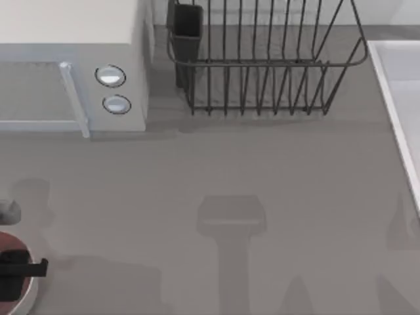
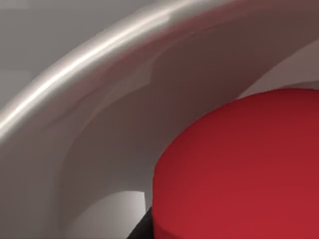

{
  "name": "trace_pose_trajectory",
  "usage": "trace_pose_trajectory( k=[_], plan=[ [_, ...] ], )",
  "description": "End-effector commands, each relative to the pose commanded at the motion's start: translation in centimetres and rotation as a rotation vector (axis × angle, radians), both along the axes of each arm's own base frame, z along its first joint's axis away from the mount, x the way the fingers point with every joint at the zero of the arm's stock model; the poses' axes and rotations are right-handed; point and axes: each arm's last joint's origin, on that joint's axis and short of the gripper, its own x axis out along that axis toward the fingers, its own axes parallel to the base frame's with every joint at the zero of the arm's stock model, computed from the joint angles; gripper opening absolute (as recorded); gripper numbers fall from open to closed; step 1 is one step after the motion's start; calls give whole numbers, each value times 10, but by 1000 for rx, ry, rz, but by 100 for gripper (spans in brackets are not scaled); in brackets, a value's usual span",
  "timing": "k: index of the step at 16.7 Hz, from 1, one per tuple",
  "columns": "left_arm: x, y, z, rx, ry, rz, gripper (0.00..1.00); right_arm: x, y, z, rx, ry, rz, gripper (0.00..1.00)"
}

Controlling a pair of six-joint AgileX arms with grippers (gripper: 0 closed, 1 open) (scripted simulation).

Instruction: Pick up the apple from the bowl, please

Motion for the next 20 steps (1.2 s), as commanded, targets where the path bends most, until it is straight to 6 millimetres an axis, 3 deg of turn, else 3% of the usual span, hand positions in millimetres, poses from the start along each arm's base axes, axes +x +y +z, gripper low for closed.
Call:
trace_pose_trajectory(
  k=[6, 14, 20],
  plan=[
    [0, 0, 0, 0, 0, 0, 2, 0, 0, 0, 0, 0, 0, 100],
    [0, 0, 0, 0, 0, 0, 0, 0, 0, 0, 0, 0, 0, 100],
    [19, 1, 31, 3, -28, -2, 0, 0, 0, 0, 0, 0, 0, 100]
  ],
)
